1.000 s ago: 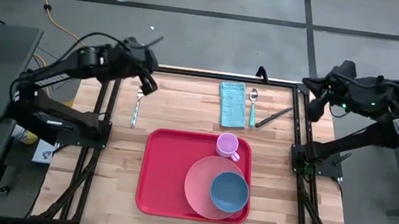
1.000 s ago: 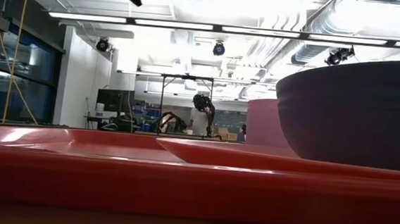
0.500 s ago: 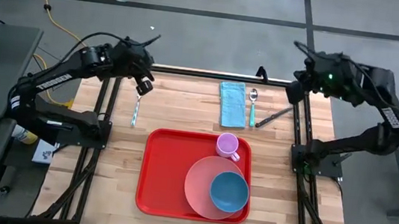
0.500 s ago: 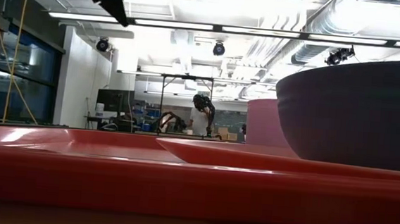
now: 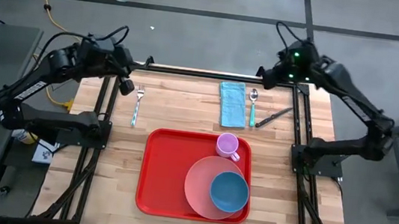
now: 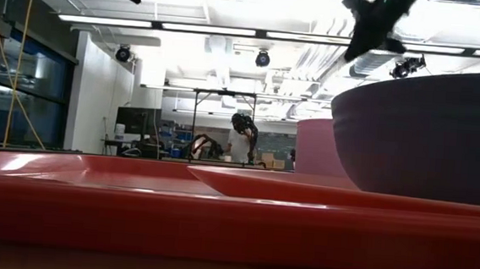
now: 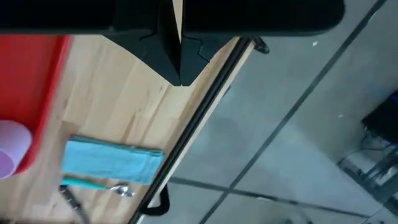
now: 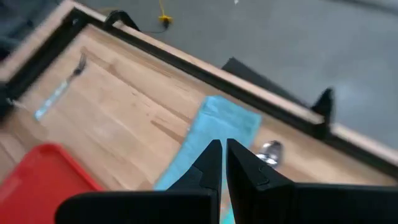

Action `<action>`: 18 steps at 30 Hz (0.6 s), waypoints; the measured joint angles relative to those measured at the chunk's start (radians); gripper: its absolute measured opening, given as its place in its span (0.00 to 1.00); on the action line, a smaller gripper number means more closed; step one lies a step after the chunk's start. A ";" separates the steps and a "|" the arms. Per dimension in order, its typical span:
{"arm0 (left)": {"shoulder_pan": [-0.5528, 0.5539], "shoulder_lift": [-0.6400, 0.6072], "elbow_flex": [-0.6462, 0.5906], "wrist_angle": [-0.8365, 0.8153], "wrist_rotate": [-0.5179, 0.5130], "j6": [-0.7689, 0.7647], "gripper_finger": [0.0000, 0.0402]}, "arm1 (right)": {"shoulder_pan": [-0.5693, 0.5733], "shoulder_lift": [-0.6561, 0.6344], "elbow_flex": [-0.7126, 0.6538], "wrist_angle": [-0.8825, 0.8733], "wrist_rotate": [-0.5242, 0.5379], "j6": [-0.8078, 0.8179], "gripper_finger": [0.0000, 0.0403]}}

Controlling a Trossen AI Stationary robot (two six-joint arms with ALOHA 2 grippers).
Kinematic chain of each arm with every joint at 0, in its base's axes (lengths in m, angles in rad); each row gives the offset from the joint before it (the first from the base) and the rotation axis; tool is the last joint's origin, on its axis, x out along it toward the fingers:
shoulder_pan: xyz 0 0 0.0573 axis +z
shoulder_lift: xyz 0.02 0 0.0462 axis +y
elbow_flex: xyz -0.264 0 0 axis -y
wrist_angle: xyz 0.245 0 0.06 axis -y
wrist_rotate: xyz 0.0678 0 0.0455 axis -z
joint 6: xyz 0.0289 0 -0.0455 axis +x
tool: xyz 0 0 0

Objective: Set up tray
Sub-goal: Put the blue napkin on the red serving tray to the left side of the pink plate

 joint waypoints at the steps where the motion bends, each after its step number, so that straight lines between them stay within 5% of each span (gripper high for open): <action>1: 0.000 -0.007 0.000 0.002 0.013 0.000 0.09 | -0.026 0.000 -0.052 0.064 -0.046 0.021 0.00; 5: 0.000 -0.031 0.000 0.001 0.057 0.018 0.09 | -0.118 0.007 -0.255 0.333 -0.200 0.125 0.00; 10: 0.000 -0.059 0.000 0.001 0.117 0.029 0.09 | -0.206 0.033 -0.448 0.590 -0.270 0.256 0.00; 18: 0.000 -0.088 0.000 0.001 0.119 0.032 0.09 | -0.237 0.175 -0.521 0.689 -0.372 0.231 0.00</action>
